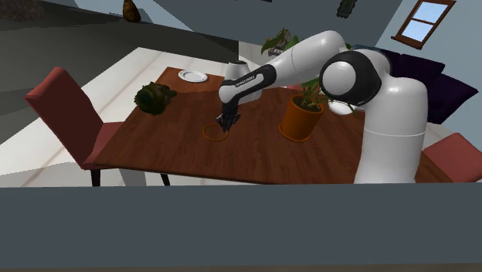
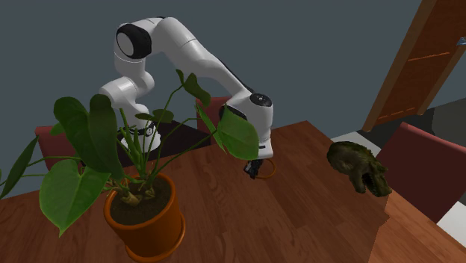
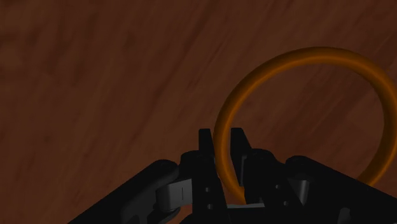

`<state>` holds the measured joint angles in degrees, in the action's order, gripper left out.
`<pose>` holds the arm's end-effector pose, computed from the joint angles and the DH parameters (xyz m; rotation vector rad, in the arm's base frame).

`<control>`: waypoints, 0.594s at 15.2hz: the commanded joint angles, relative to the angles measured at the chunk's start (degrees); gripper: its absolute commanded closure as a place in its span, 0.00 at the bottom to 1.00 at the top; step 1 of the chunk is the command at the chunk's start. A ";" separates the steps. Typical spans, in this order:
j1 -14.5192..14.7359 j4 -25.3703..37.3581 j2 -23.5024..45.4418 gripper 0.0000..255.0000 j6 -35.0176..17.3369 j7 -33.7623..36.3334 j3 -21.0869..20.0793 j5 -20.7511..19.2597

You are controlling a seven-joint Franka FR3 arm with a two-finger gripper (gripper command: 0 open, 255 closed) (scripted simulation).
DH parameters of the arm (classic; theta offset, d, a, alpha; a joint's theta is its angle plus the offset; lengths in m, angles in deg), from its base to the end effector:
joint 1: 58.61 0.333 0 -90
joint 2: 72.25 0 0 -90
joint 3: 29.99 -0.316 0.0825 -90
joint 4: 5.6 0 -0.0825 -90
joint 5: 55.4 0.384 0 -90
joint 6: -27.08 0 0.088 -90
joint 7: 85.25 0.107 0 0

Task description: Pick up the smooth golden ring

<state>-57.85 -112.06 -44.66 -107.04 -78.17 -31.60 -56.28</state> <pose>0.6405 0.0252 0.2604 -3.1373 0.1173 -0.0020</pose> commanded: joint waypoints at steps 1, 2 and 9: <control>0.01 0.02 -1.07 1.00 1.10 0.02 -0.03 0.03; 0.00 0.11 -1.56 1.00 1.69 0.01 -0.04 0.05; -0.04 1.28 -4.66 1.00 5.96 -0.07 -0.10 0.17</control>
<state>-57.92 -110.84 -48.75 -101.74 -78.28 -31.69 -56.11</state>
